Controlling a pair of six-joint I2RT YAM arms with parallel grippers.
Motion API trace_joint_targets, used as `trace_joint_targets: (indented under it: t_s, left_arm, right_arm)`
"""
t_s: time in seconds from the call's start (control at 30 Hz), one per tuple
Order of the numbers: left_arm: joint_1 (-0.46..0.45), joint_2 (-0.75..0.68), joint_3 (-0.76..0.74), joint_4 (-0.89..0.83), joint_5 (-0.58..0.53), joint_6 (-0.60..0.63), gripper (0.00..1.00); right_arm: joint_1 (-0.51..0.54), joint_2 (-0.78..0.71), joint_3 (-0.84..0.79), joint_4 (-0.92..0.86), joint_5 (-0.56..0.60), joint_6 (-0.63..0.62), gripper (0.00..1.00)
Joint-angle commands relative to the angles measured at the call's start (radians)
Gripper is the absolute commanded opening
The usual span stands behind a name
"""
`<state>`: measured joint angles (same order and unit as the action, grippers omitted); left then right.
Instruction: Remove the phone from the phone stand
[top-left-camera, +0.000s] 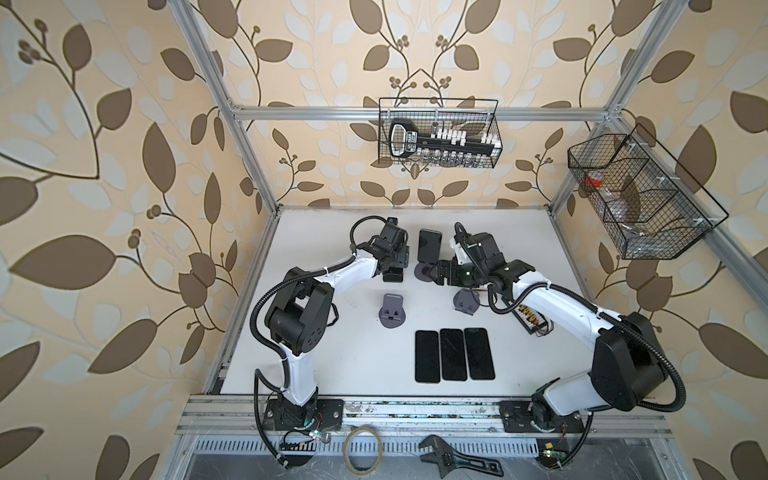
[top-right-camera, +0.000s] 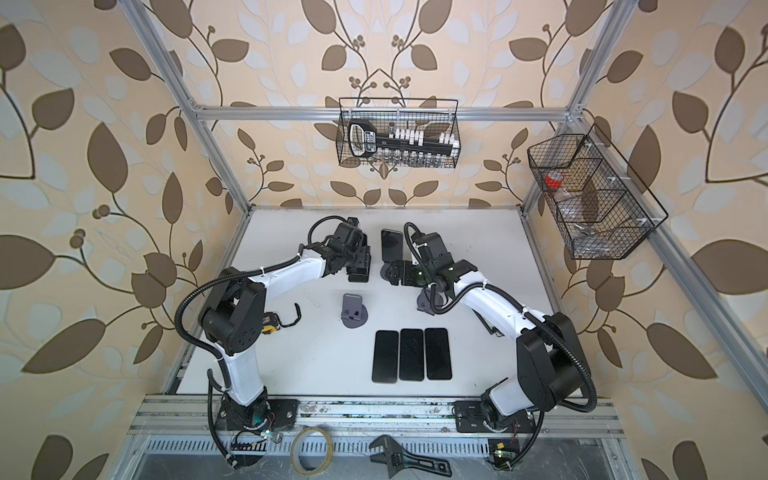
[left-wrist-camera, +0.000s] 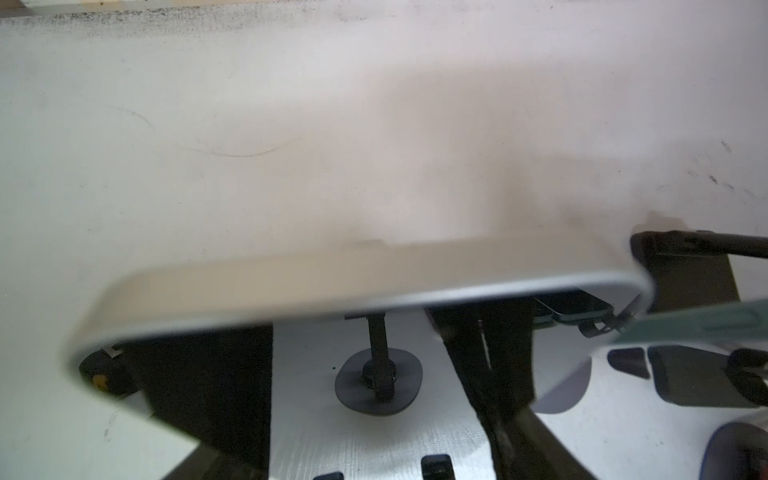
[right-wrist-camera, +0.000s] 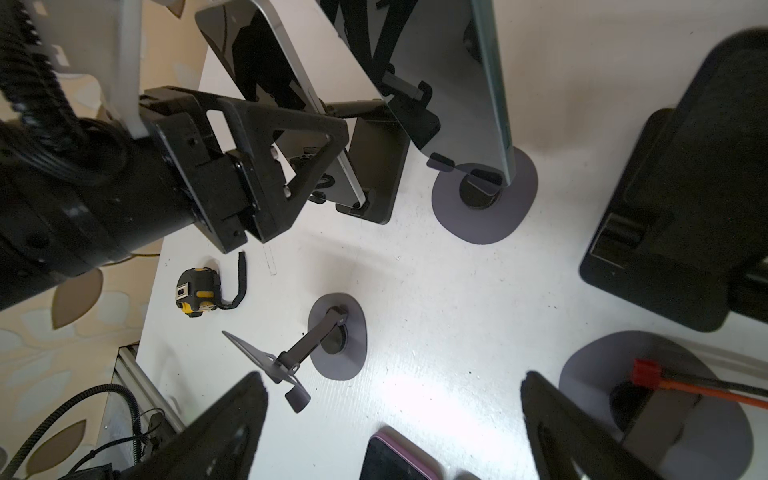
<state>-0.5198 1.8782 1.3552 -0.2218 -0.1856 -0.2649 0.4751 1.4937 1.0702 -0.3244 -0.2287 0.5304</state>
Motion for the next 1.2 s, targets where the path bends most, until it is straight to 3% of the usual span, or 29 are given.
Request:
trace_joint_targets:
  t_s: [0.0,1.17]
  left_arm:
    - [0.004,-0.061,0.021,0.029,0.000,-0.008,0.72]
    - [0.003,-0.114,0.008,0.047,0.006,0.002,0.71]
  right_arm:
    - [-0.003,-0.003,-0.011,0.005,-0.017,-0.009,0.96]
    - [-0.004,-0.021,-0.018,0.005,-0.017,0.003,0.95]
